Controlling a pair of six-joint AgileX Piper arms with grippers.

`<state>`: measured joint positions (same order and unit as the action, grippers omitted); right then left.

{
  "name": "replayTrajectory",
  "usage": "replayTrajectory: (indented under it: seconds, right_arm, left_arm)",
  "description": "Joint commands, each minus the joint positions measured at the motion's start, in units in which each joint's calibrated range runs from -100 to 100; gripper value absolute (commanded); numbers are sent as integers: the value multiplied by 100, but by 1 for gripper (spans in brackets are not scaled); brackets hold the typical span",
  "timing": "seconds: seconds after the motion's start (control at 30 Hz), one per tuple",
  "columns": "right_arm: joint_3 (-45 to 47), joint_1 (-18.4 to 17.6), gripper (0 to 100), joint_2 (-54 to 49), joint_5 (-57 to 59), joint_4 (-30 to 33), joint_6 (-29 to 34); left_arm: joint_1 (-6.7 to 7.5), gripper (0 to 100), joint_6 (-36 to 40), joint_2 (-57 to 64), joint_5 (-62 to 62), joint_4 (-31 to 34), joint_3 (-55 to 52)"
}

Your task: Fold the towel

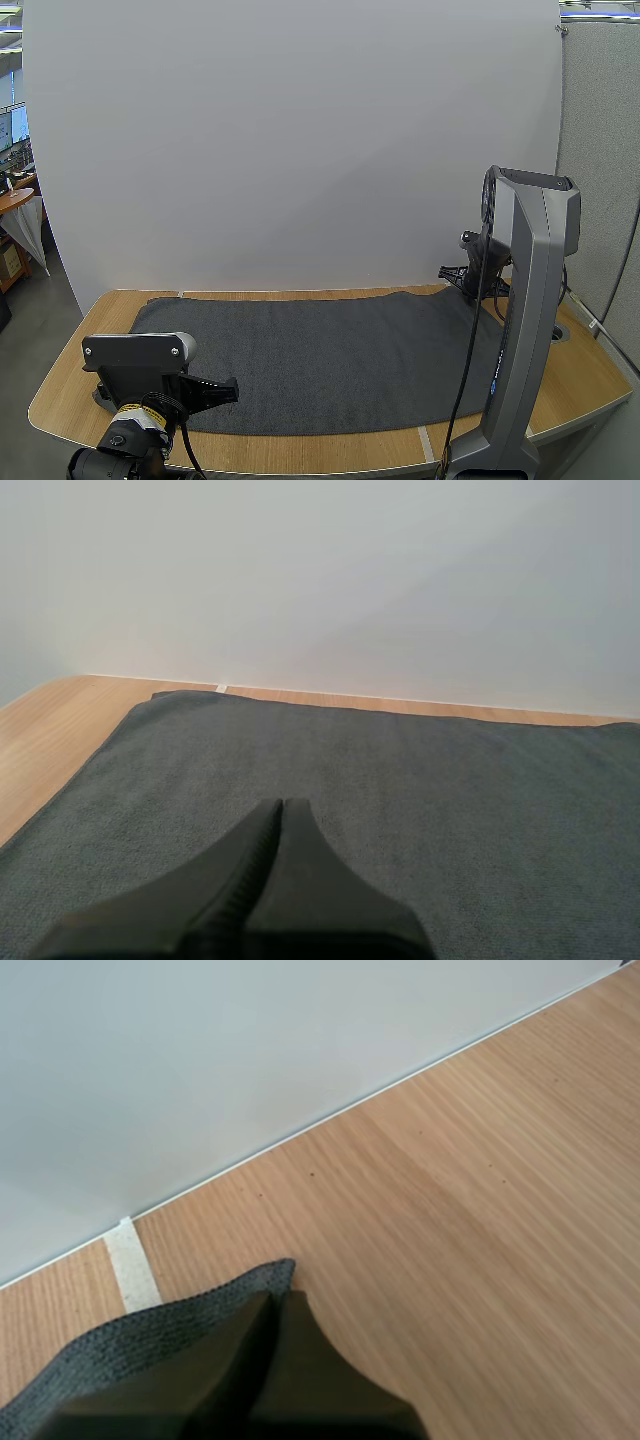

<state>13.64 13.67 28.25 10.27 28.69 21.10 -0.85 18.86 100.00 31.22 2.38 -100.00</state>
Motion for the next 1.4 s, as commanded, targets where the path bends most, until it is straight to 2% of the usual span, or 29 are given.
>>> replayTrajectory:
  seconds: [0.0, 0.23, 0.4, 0.6, 0.7, 0.87, 1.37]
  right_arm:
    - [16, -14, 0, -298, 225, -46, -22]
    - [16, -19, 0, -1009, 372, -112, -22]
    - [16, -37, 0, -1483, 1009, -854, -22]
    - [16, -255, 0, -1986, 1926, -1008, -115]
    - [16, -468, 0, -2258, 2342, -1008, -341]
    - [16, -851, 0, -2589, 3091, -1008, -359]
    - [16, -2349, 0, -3437, 4598, -997, -359]
  left_arm:
    - [-9, 0, 52, 0, -51, 3, 0]
    - [-9, 0, 52, 0, -51, 3, 0]
    - [-9, 0, 52, 0, -51, 3, 0]
    - [-9, 0, 52, 0, -51, 3, 0]
    - [-9, 0, 52, 0, -51, 3, 0]
    - [-9, 0, 52, 0, -51, 3, 0]
    - [-9, 0, 52, 0, -51, 3, 0]
